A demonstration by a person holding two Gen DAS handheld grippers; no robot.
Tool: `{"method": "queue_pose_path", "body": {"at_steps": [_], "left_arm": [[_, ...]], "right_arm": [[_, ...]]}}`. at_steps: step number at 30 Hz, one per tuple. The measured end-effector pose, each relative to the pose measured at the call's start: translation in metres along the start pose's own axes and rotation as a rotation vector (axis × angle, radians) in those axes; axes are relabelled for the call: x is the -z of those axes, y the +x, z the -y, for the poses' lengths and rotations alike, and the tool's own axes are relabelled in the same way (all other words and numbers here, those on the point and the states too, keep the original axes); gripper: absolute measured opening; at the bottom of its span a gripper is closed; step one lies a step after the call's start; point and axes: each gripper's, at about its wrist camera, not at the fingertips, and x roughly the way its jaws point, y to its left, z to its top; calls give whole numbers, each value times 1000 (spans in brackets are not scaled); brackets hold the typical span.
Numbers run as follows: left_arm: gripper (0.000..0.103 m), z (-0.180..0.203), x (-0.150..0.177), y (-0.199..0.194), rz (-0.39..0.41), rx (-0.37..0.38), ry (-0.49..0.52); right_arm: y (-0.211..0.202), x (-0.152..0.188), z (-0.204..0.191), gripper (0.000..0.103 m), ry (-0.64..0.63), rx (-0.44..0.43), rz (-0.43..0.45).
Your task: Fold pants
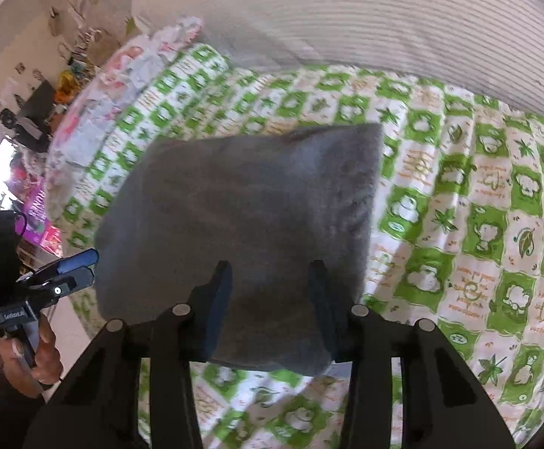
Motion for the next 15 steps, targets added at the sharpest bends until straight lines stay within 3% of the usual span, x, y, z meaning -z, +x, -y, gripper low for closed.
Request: {"method": "queue_pose_path", "body": {"at_steps": [3,5,9,13,15], "left_arm": [[73,-17,5,16,-51,17,-21],[72,-20,7,17,-62,-4,-33],[73,-14,7,-3,-20,-57,-27],[74,-1,9,-30,41,-86,-1],[75,9,10,-41,69,-128,28]], "right_arm": [[11,6,14,22,38,3,-38],[14,8,18,21,41,1,-42],[-1,4,11,25,48,-46,-15],[-21,-2,-14,27,-65,-50,24],[-32,-4,-30,44,-157,-37,51]]}}
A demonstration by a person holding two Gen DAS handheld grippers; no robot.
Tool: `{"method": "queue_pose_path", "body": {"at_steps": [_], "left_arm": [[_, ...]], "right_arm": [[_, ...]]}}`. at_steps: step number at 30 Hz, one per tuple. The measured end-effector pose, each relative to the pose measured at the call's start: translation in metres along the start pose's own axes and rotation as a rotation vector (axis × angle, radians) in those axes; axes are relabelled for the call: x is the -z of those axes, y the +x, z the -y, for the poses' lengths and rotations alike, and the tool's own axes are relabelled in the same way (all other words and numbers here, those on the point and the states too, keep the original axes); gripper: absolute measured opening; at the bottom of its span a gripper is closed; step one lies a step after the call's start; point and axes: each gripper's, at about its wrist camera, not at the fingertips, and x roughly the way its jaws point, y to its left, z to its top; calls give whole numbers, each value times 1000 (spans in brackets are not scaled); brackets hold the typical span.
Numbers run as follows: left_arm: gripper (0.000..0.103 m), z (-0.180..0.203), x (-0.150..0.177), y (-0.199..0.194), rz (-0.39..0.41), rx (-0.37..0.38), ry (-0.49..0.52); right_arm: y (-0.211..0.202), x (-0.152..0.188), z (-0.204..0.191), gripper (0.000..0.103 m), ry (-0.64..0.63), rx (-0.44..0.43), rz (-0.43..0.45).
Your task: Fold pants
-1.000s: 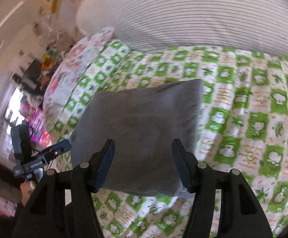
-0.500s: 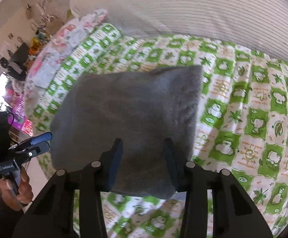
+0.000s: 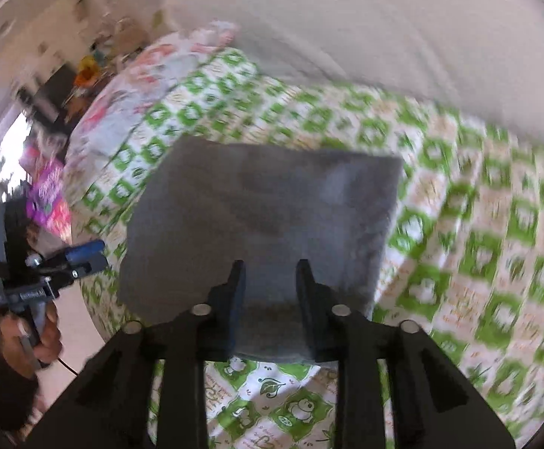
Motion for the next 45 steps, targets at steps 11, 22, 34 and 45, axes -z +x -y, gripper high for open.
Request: {"method": "queue_pose_path", "body": {"at_steps": [11,22,34,45], "left_arm": [[79,28,7,-41,90,-106,106],[81,44,12,-53,120,-156,113],[81,59,18,-61,135,-162,135],[81,59,23,-64,147,-162,137]], "right_arm": [[-25,-11,-28,64,-204,-7,34],[-39,-4,-45,69,-343,-21,6],[-43,1,-50,74,-368,-44,8],[-41,7,-59,76,-399,-10,-7]]}}
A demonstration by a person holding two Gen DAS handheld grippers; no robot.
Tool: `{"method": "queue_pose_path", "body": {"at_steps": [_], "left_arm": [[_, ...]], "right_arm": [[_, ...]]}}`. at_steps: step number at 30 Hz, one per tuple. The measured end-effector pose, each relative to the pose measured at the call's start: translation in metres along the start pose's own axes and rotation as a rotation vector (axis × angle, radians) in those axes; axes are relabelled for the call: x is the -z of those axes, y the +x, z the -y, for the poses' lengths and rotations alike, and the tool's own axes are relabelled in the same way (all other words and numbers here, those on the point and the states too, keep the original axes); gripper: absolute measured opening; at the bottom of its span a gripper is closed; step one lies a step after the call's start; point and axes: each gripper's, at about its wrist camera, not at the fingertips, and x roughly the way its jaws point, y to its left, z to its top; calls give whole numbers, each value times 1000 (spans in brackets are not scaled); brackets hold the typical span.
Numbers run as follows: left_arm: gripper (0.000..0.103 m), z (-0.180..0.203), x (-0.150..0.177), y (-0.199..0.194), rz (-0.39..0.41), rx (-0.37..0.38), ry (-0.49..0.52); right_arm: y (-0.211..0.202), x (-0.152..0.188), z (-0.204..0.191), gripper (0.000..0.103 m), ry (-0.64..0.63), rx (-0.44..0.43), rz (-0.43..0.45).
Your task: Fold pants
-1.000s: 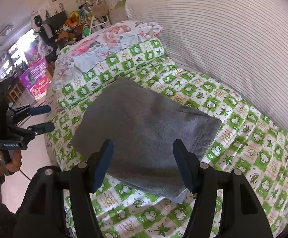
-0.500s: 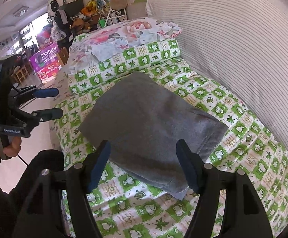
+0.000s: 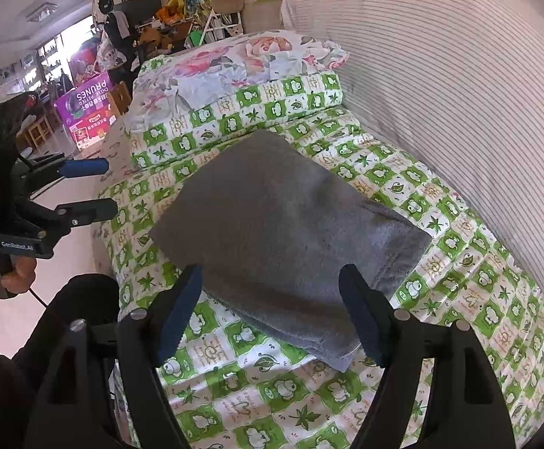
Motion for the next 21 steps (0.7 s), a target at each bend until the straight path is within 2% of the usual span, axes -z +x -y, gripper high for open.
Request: {"method": "queue_pose_path", "body": {"at_steps": [12,17,19,21], "left_arm": [[82,-2,-3,-5,6,19,36],[82,-3,-1,-14,46,10,5],[82,-3,0,-17,53,33,-15],[82,1,0,-18,69,9,-2]], "right_arm": [[0,1,-14,79,14,31,13],[0,2,-16,79,36,16,42],[-2,1,-17,79,42,11,51],[-5,0,-18,79,47,2,64]]}}
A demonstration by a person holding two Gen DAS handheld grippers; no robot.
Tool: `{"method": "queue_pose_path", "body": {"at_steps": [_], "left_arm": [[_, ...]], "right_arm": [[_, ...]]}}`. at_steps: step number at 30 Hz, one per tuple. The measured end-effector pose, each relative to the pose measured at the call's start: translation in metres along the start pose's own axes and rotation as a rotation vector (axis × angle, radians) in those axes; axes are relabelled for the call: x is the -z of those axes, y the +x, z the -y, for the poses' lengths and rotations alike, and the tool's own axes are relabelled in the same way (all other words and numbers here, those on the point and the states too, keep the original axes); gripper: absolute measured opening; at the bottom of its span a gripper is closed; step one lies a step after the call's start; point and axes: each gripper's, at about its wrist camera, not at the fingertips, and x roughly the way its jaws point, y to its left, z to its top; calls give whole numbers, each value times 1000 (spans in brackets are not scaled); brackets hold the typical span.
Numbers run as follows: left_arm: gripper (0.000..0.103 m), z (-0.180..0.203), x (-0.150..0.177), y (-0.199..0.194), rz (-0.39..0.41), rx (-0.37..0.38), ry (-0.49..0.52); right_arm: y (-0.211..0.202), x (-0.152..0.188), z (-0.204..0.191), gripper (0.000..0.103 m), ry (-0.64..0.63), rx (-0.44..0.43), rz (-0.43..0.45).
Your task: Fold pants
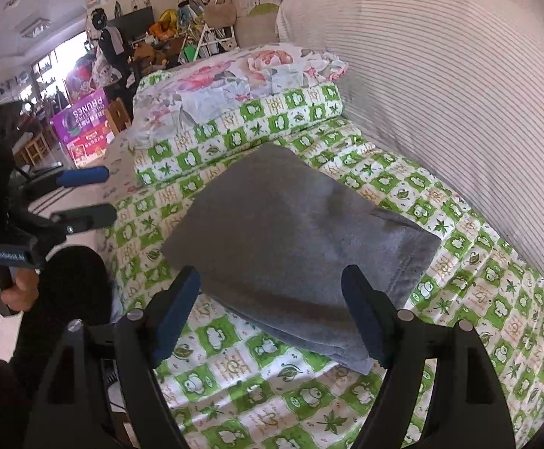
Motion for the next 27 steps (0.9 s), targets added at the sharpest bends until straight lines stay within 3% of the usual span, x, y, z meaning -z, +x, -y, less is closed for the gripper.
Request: {"method": "queue_pose_path", "body": {"at_steps": [7,13,27], "left_arm": [[81,8,-5,12,-5,-7,13],[81,8,-8,34,-23,-19,21],[81,-3,-6,79,-83,-17,-18]], "right_arm": [[-8,-3,4,80,-24,7,-1],[-5,1,31,81,45,9,-19],[27,17,58,81,105,-3,-88]]}}
